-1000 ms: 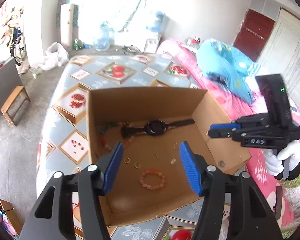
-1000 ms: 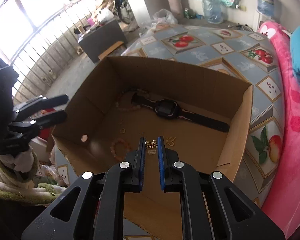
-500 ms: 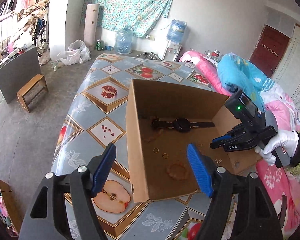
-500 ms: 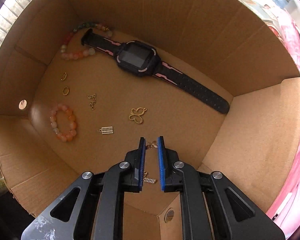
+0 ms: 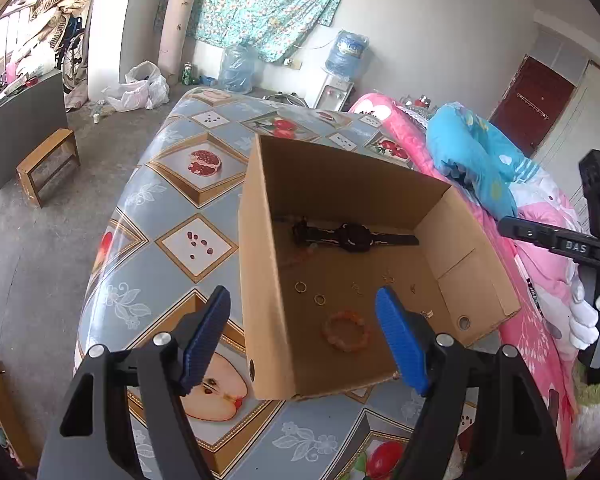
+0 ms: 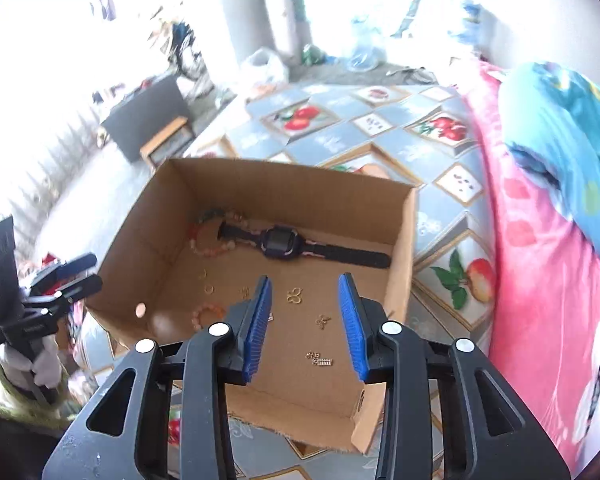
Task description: Organize jewelry
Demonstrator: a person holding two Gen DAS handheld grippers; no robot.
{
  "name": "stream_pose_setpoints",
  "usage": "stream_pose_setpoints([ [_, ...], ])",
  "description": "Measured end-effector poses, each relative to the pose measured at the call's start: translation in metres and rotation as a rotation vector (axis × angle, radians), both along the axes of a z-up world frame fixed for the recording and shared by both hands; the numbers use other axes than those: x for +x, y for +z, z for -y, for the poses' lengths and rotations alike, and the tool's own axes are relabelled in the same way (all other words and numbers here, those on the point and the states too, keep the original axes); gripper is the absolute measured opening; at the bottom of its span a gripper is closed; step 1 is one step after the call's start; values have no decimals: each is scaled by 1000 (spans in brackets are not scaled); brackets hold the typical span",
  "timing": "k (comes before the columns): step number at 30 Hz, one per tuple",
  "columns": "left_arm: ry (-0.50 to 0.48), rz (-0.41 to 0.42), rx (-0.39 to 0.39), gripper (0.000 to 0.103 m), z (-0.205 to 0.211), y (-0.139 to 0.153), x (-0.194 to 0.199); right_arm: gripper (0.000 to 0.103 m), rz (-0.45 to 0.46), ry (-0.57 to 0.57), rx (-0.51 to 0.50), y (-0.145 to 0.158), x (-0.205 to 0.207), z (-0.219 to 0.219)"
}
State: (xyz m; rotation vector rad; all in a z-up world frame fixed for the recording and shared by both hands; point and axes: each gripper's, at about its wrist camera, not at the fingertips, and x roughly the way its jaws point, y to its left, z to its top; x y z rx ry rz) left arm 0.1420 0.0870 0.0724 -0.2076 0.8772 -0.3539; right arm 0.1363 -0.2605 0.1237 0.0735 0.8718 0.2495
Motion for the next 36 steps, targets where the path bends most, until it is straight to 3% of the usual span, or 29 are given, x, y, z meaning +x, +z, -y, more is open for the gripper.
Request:
stream_pose_setpoints([
  [4,8,-3,42,73,4,-4,3,52,65,-191,146,-6,-34,31],
  [9,15,-63,30,73,6,-18,13,52,-28,-328,310,-52,-36,39],
  [13,4,-114,11,73,12,-25,17,52,-63,-357,431,-73,-35,43],
  [17,32,-159,-24,75,21,-31,19,48,-82,-330,445,-81,-35,41],
  [36,139,-193,131,79,45,-32,25,46,-106,-254,405,-91,-27,40],
])
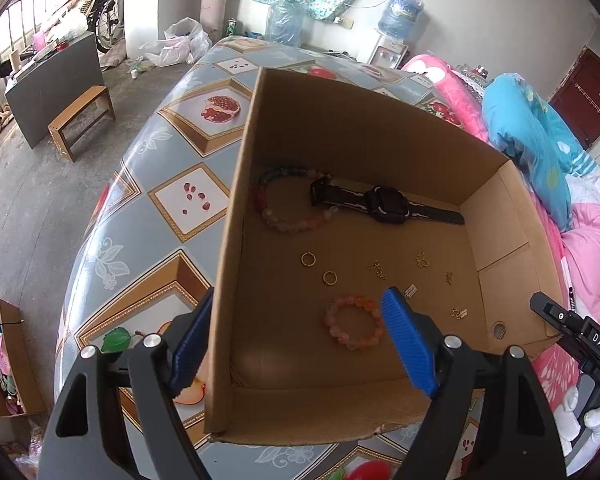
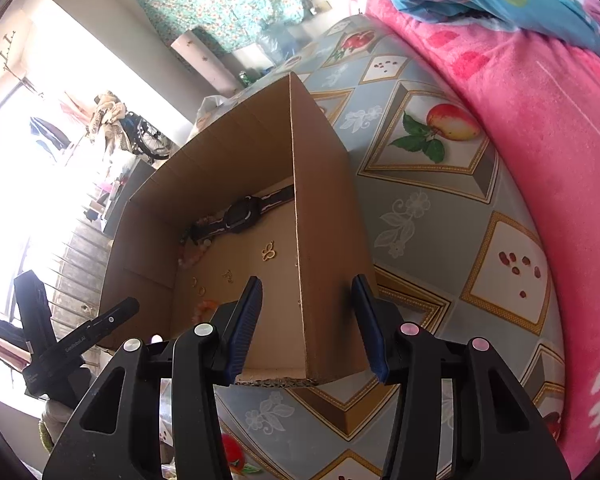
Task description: Organize jewelry
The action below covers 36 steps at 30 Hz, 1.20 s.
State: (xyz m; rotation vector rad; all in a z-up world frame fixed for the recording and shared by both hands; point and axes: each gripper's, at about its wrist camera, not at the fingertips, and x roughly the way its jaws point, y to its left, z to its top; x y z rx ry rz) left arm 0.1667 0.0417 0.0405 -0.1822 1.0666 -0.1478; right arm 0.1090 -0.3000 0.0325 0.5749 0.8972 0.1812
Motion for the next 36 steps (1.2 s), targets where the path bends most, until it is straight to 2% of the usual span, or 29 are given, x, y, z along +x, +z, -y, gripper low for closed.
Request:
stream_pose_setpoints([
  [9,16,-1,40,79,7,3,-2,46,5,21,11,0,-1,2],
  [21,12,15,38,79,8,10,-25,46,5,47,40,-1,-3,7],
  [36,4,30,8,79,-3,13,-82,46,-16,13,10,-1,-54,-13],
])
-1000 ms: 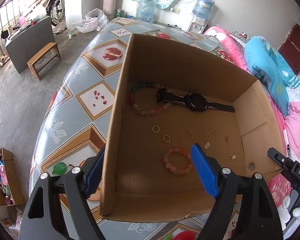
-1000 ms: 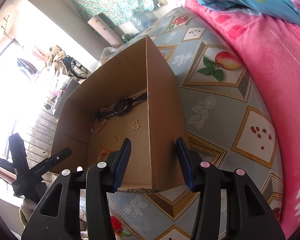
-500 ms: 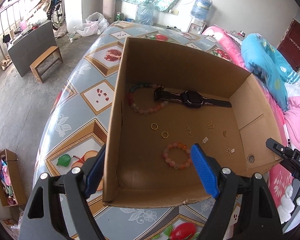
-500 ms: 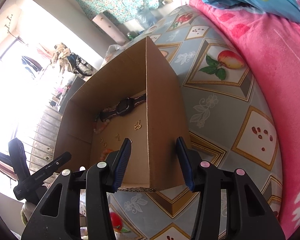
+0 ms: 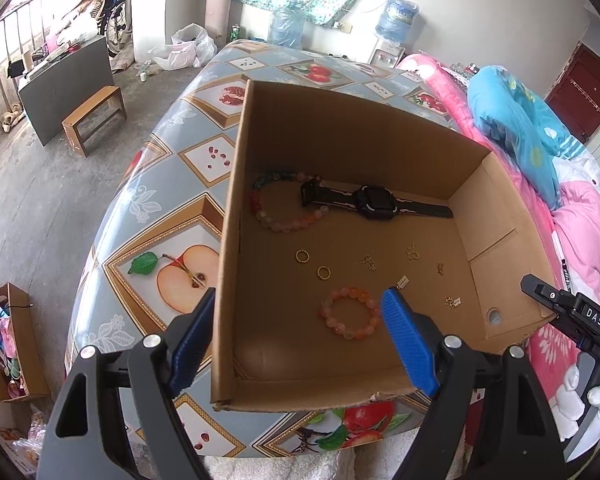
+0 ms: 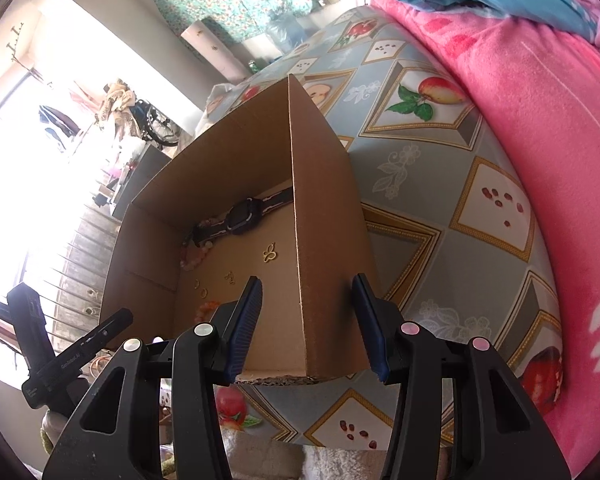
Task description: Organize jewelry
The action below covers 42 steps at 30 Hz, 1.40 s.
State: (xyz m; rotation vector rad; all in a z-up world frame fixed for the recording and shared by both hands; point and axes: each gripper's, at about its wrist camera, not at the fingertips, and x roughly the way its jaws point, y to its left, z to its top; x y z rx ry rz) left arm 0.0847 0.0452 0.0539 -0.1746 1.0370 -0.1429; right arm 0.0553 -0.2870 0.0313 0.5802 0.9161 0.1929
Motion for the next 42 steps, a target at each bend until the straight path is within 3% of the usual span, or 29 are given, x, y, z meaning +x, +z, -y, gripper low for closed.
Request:
stream_pose_setpoints([
  [15,8,46,-16,80,-8,-7,-10,46,9,-27,-13,-5,-9,-8],
  [20,10,162,17,81,-8,8,-26,47,51,-64,-32,0,-19,-8],
  [24,-6,282,48,82,-4,31,-46,52,139,-116,-92,15,-37,-11],
  [28,-23,356,52,88,-1,50,-63,56,230,-164,-182,33,-62,-19],
  [30,-25,382,51,93,1,56,-72,65,278,-179,-218,42,-74,-25],
  [36,-32,421,50,97,6,63,-95,81,422,-204,-326,64,-108,-47],
  [42,-25,395,26,97,6,54,-113,95,501,-250,-403,68,-133,-62],
])
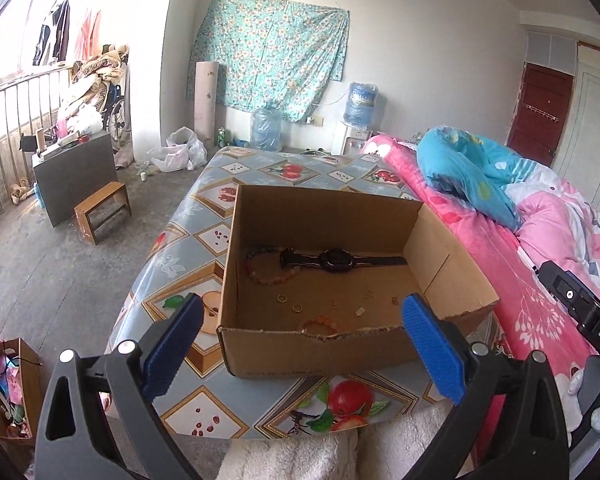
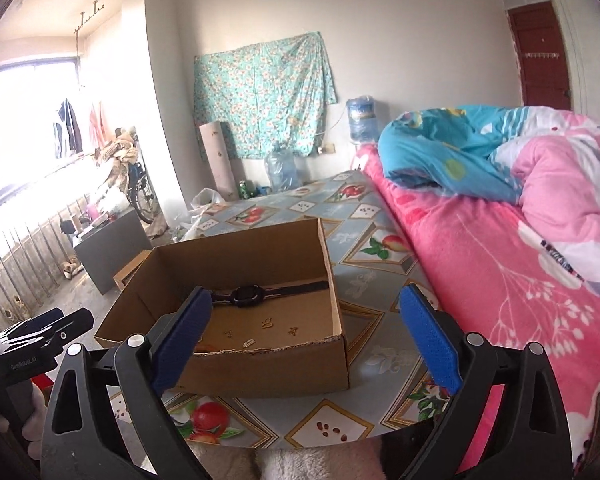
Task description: Organize jewelry
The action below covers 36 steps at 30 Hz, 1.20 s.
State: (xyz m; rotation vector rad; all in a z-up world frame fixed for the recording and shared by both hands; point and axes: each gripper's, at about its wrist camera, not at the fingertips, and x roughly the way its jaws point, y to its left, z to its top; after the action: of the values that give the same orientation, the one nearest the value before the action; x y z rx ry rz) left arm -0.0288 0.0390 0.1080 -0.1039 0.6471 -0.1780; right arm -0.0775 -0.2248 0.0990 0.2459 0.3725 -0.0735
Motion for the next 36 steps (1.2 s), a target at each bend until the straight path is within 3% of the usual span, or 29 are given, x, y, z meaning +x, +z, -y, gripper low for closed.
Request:
stream_pose_setpoints([
  [6,-7,-74,7,97,10,-22,-11,95,-64,16,-9,-19,-7,-10],
  [14,55,-60,190,97,34,-44,-12,95,-212,86,-20,-43,11,-24],
  [24,105,-195,236,97,34,-61,13,95,-323,156,3,-55,34,-35],
  [36,112,-323,211,97,37,-75,33,95,-406,177,-7,-69,57,-43],
])
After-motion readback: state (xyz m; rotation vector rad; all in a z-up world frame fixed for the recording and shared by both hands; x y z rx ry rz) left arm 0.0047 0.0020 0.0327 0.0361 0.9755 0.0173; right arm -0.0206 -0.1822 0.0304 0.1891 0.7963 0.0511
